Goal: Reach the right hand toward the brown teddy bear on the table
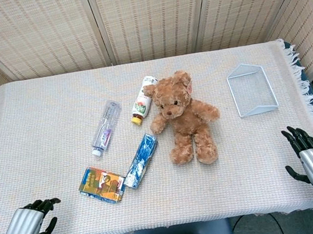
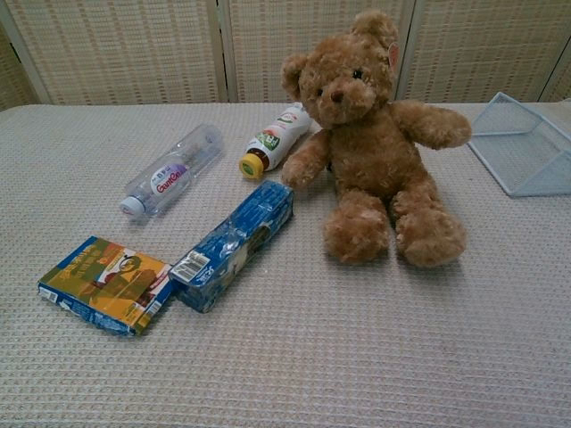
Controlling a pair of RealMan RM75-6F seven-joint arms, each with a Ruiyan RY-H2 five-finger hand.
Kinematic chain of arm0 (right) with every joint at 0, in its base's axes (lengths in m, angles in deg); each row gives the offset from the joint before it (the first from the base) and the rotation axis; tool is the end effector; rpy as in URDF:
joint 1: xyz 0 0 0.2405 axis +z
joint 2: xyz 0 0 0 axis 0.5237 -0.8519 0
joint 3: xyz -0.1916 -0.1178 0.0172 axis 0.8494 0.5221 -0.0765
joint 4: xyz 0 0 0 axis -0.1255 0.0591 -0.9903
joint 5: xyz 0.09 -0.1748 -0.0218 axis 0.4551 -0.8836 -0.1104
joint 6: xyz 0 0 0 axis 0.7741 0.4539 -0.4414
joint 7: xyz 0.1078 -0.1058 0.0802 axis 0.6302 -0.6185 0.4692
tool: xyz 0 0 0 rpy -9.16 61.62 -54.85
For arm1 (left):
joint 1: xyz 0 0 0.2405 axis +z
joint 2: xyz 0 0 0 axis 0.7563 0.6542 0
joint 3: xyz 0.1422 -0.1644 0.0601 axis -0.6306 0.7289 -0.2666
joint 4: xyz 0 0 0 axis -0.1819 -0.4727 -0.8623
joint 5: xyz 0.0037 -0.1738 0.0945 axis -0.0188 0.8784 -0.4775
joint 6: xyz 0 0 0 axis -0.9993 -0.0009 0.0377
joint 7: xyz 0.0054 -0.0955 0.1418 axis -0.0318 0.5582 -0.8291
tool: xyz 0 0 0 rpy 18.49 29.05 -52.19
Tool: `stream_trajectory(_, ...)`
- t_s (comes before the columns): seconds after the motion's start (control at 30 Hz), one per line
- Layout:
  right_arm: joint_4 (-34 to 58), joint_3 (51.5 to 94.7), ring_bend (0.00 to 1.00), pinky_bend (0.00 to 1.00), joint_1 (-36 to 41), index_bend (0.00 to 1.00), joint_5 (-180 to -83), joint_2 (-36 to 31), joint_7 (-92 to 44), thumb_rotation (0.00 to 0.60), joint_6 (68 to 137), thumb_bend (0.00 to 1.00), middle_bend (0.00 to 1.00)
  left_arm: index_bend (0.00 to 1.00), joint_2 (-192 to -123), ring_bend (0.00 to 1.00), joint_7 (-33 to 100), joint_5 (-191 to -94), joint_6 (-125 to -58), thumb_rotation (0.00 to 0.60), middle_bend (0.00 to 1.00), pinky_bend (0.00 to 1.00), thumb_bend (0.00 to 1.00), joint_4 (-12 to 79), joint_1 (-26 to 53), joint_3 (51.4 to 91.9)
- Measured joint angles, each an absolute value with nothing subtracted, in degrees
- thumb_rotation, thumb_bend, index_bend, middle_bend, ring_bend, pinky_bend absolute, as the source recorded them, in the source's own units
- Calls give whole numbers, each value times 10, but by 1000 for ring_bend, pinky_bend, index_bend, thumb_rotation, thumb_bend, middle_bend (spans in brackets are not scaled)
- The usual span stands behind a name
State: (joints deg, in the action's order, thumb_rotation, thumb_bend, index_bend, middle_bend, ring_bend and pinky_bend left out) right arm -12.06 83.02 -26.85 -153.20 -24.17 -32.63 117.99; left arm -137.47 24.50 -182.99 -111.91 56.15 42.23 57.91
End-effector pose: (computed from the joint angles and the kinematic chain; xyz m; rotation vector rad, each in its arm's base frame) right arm -0.2769 -0.1922 0.1395 1.4831 -0.9597 0.7500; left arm -0.2374 0.1754 0.1180 -1.7622 -0.7556 -0.8815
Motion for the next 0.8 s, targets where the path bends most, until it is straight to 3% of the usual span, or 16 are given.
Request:
stream_trajectory(0.47, -103, 817, 0, 208, -255, 0, -1523, -222, -324, 600, 1168, 184, 0, 330, -1376, 447, 245, -1830, -1117, 600, 465, 669, 385, 559, 421, 579)
stream_trajectory(0.6, -72, 797, 0, 209, -240, 4, -1513, -187, -320, 600, 1164, 184, 0, 329, -1377, 447, 251, -1823, -1111, 600, 465, 669, 385, 556, 419, 580)
stream_trajectory(0.8, 23, 754, 0, 210, -198, 109, -1501, -111, -273, 600, 1152, 185, 0, 330, -1373, 447, 253, -1821, -1116, 600, 465, 669, 385, 559, 422, 579)
